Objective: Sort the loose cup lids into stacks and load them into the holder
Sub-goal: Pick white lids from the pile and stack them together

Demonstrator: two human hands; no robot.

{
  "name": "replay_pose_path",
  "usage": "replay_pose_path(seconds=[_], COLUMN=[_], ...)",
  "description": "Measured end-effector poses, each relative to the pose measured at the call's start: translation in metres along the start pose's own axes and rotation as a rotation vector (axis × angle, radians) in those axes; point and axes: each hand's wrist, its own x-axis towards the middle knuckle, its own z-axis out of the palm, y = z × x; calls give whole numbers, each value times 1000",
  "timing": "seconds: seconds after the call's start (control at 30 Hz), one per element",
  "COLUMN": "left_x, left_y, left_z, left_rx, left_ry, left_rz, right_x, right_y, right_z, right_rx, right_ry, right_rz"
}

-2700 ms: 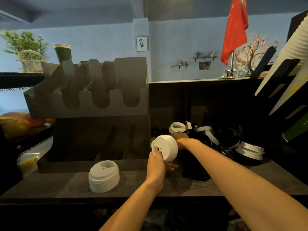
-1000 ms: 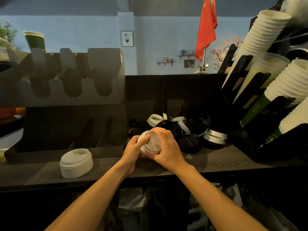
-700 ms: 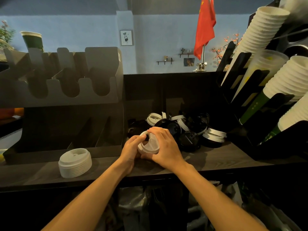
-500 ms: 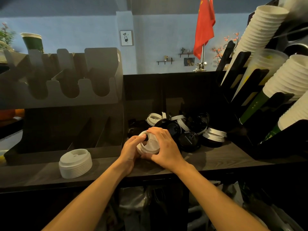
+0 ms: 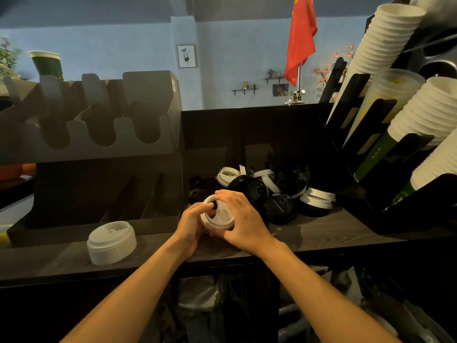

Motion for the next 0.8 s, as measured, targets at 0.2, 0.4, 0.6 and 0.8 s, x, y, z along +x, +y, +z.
replay_pose_path(seconds=[0.2, 0.4, 0.6, 0.8], left_x=[-1, -2, -2, -4], left_y=[0, 1, 2, 4], left_z=[0, 1, 0, 0], left_rx=[-1, 9, 9, 43], left_ry=[3, -15, -48, -112], left_rz=[-6, -2, -7, -30], right_x=[-1, -1, -1, -2], right_y=[0, 1, 2, 2], right_z=[0, 0, 1, 1], right_rx=[-4, 41, 61, 84], right_ry=[-10, -14, 11, 15], right_rz=[-6, 46, 44, 33])
